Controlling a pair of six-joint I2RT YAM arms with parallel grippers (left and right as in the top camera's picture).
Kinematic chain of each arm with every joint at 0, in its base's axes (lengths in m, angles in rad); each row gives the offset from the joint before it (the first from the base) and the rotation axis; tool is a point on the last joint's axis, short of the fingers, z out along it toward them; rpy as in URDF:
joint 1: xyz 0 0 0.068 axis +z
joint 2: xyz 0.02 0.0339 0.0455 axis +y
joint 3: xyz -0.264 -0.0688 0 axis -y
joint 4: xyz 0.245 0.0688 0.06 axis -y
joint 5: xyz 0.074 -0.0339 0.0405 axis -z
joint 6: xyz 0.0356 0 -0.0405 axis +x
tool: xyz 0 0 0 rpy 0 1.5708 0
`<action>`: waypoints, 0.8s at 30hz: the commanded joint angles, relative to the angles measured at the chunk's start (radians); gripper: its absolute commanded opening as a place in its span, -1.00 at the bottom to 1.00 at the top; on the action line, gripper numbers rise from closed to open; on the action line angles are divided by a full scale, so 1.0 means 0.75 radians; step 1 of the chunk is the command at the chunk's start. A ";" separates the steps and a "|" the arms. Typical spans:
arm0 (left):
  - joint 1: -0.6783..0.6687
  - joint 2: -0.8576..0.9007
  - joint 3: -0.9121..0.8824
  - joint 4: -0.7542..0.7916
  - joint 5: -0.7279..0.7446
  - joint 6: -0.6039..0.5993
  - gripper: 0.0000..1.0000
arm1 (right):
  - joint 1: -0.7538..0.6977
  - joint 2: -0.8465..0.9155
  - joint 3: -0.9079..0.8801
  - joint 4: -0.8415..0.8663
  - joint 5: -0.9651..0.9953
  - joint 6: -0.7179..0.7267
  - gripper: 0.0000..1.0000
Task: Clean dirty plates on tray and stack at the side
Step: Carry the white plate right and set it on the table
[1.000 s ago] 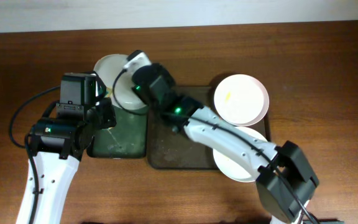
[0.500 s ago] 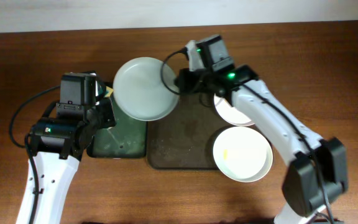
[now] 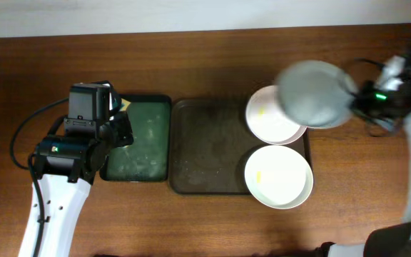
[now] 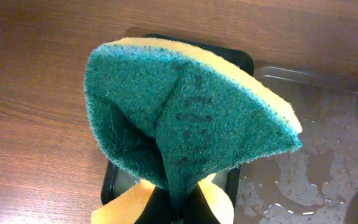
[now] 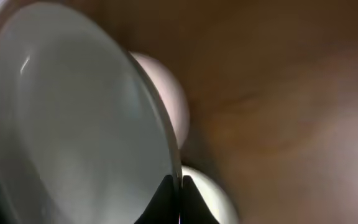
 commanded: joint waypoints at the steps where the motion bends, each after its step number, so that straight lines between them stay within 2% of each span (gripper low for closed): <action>1: 0.005 -0.024 0.029 0.009 -0.019 -0.018 -1.00 | -0.239 0.015 -0.007 -0.040 0.041 -0.093 -0.92; 6: 0.005 -0.024 0.029 0.010 -0.019 -0.019 -1.00 | -0.392 0.076 -0.055 -0.064 0.046 -0.138 -0.91; 11: 0.005 -0.024 0.029 0.012 -0.014 -0.024 -1.00 | -0.392 0.116 -0.133 0.067 0.339 -0.056 -0.92; 22: 0.005 -0.024 0.029 0.019 -0.014 -0.023 -1.00 | -0.394 0.388 -0.264 0.248 0.406 -0.022 -0.92; 24: 0.005 -0.024 0.029 0.020 -0.015 -0.023 -1.00 | -0.394 0.400 -0.264 0.266 0.395 -0.023 -0.56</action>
